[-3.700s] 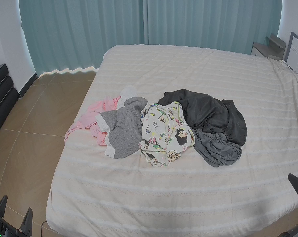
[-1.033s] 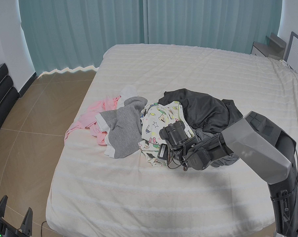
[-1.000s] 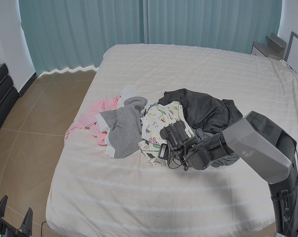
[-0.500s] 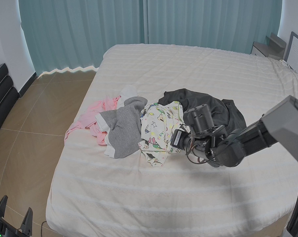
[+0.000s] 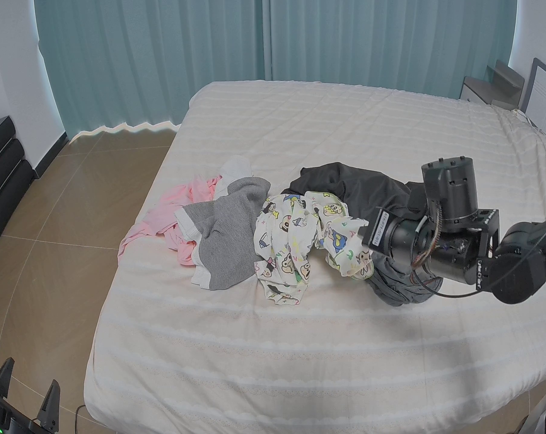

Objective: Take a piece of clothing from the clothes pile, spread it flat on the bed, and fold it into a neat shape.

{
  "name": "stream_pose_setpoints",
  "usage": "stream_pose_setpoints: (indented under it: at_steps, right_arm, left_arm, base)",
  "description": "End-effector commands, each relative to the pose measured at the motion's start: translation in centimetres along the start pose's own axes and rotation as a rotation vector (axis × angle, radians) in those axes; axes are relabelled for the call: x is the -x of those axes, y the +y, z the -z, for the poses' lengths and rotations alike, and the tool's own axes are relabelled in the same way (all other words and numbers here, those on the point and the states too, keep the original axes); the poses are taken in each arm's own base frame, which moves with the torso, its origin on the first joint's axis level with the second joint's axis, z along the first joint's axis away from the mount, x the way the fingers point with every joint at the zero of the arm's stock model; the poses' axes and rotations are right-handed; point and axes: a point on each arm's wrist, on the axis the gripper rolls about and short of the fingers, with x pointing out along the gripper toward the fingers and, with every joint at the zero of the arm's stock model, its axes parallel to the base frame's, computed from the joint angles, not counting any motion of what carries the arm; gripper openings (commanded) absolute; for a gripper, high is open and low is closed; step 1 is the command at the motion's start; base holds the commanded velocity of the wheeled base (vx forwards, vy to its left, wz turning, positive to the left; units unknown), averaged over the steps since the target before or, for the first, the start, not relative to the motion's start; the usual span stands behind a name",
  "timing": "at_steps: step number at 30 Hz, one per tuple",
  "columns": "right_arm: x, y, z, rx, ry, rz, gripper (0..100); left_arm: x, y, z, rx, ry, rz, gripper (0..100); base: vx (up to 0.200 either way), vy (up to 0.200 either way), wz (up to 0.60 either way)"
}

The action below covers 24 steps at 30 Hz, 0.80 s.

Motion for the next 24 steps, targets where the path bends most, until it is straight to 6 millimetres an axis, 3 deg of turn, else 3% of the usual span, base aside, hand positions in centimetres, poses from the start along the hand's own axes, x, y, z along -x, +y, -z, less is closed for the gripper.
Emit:
stream_pose_setpoints:
  at_steps: [1, 5, 12, 23, 24]
  right_arm:
    - [2.3, -2.8, 1.9, 0.01, 0.1, 0.018, 0]
    - [1.8, -5.7, 4.4, 0.011, 0.241, 0.07, 0]
    - [-0.2, -8.8, 8.3, 0.029, 0.411, 0.171, 0]
    - [-3.6, -11.4, 9.8, 0.0, 0.39, 0.191, 0]
    - [-3.8, -11.7, 9.8, -0.007, 0.378, 0.189, 100]
  left_arm:
    - [0.1, 0.0, 0.3, 0.001, -0.009, -0.001, 100]
    - [0.1, 0.0, 0.3, 0.001, -0.009, -0.001, 100]
    - [0.1, 0.0, 0.3, 0.001, -0.009, -0.001, 100]
    - [0.1, 0.0, 0.3, 0.001, -0.009, -0.001, 100]
    - [0.1, 0.0, 0.3, 0.001, -0.009, -0.001, 100]
  base:
    - [0.0, 0.0, 0.0]
    - [0.0, 0.0, 0.0]
    - [0.0, 0.0, 0.0]
    - [0.0, 0.0, 0.0]
    - [0.0, 0.0, 0.0]
